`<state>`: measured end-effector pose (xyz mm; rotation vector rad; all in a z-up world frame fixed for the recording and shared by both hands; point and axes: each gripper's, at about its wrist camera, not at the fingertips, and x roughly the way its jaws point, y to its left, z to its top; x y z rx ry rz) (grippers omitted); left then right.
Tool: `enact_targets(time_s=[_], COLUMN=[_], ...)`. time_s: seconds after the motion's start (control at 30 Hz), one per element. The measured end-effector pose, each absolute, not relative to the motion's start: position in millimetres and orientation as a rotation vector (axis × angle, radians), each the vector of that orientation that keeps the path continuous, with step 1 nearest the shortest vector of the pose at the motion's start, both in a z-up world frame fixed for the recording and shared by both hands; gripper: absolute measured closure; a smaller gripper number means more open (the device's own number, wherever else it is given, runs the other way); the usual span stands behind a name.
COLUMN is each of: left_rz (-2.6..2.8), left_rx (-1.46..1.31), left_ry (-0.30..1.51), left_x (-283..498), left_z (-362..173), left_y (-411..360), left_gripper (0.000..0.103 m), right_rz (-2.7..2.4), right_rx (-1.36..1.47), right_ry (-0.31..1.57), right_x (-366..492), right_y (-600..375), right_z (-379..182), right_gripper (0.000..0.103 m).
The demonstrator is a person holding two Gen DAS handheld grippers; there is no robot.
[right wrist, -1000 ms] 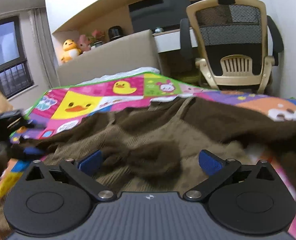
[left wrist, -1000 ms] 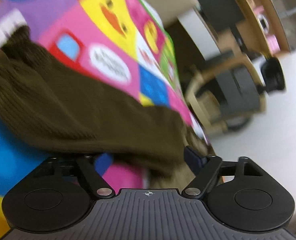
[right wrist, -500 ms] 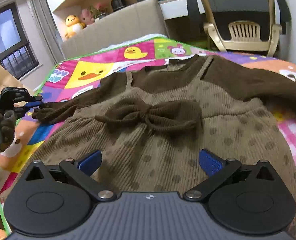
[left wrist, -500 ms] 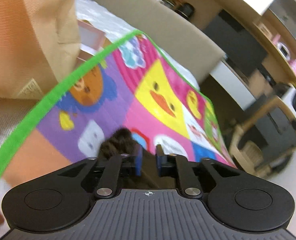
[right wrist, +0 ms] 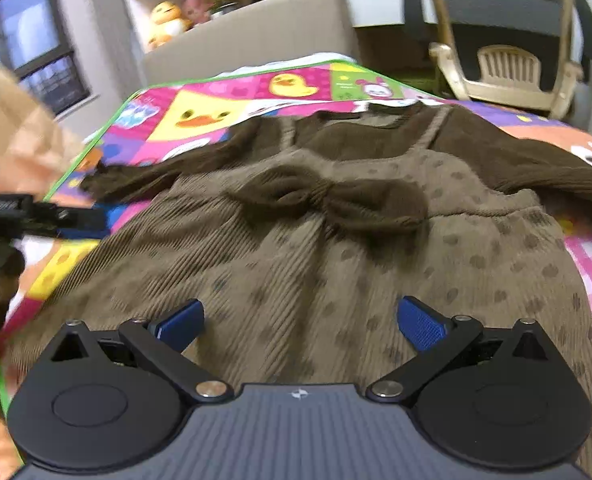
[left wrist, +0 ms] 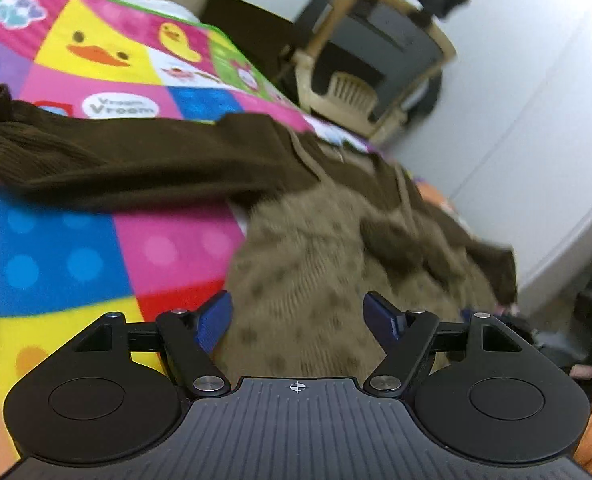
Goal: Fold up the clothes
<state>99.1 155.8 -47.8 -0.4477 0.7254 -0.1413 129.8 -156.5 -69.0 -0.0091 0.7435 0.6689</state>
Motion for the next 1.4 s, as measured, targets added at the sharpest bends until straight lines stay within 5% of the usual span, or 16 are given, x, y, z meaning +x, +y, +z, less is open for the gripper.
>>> enact_targets(time_s=[0.3,0.73,0.9,1.13,1.3,1.37,1.4], left_rz=[-0.267,-0.205,-0.175,-0.279,-0.291,-0.298,-0.306], left_rx=[-0.446,-0.215,-0.266,-0.426,-0.452,-0.463,-0.473], left_ry=[0.625,0.676,0.694,0.608,0.643,0.630,0.624], left_x=[126,150,143,148,155,151,149], left_z=[-27,-74,-53,-40,-73,-81,-81], left_y=[130,123,124,104,94,97,99], left_gripper=[0.009,0.024,0.009,0.007,0.006,0.006,0.006], right_rz=[0.276,0.154,0.247,0.249,-0.006,-0.078,-0.093], right_rx=[-0.348,-0.307,0.152,1.072,0.974,0.904,0.832], right_ry=[0.546,0.673,0.673,0.766,0.835,0.849,0.822], right_x=[142,164,163,219,272,291,297], right_y=[-185,-237,-285,-362,-357,-356,-353], right_z=[-46,-63,-28,-45,-59,-65,-62], right_gripper=[0.000,0.000,0.000,0.002,0.029,0.065,0.073])
